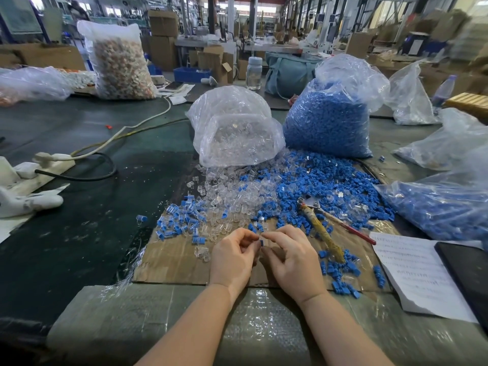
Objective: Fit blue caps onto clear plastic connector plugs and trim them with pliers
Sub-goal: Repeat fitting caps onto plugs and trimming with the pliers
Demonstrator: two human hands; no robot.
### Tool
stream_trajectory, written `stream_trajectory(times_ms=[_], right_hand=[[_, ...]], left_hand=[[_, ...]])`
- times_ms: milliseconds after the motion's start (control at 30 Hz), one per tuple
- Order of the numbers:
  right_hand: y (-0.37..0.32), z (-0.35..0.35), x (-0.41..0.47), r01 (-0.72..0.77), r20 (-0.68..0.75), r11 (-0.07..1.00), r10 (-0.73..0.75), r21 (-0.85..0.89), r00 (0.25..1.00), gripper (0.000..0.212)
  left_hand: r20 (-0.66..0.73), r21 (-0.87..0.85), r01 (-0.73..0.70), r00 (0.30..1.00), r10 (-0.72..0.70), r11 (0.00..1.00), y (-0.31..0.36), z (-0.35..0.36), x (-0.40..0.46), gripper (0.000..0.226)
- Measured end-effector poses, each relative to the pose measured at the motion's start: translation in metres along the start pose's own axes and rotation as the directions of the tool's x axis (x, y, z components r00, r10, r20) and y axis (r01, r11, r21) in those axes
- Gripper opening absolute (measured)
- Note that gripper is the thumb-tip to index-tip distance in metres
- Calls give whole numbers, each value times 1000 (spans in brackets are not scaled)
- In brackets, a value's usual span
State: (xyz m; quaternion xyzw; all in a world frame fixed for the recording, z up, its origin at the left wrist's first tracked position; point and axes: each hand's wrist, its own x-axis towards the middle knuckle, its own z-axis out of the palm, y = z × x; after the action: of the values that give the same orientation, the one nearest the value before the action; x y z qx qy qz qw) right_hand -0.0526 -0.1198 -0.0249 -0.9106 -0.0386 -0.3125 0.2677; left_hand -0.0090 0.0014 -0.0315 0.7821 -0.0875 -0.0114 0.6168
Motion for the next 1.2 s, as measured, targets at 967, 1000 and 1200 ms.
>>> stream_trajectory(times_ms=[967,1000,1200], right_hand=[[39,-55,53,-505,170,526,789,-685,590,43],[36,-56,53,-509,167,532,784,-676,598,38],[16,-64,48,-490,326,751,644,-443,693,24]], left_hand=[[28,-35,72,997,-71,997,8,-3,-4,20],[27,-37,74,997,-73,997,8,-3,-3,19],[3,-145,126,992,-127,981,18,-4,0,13]])
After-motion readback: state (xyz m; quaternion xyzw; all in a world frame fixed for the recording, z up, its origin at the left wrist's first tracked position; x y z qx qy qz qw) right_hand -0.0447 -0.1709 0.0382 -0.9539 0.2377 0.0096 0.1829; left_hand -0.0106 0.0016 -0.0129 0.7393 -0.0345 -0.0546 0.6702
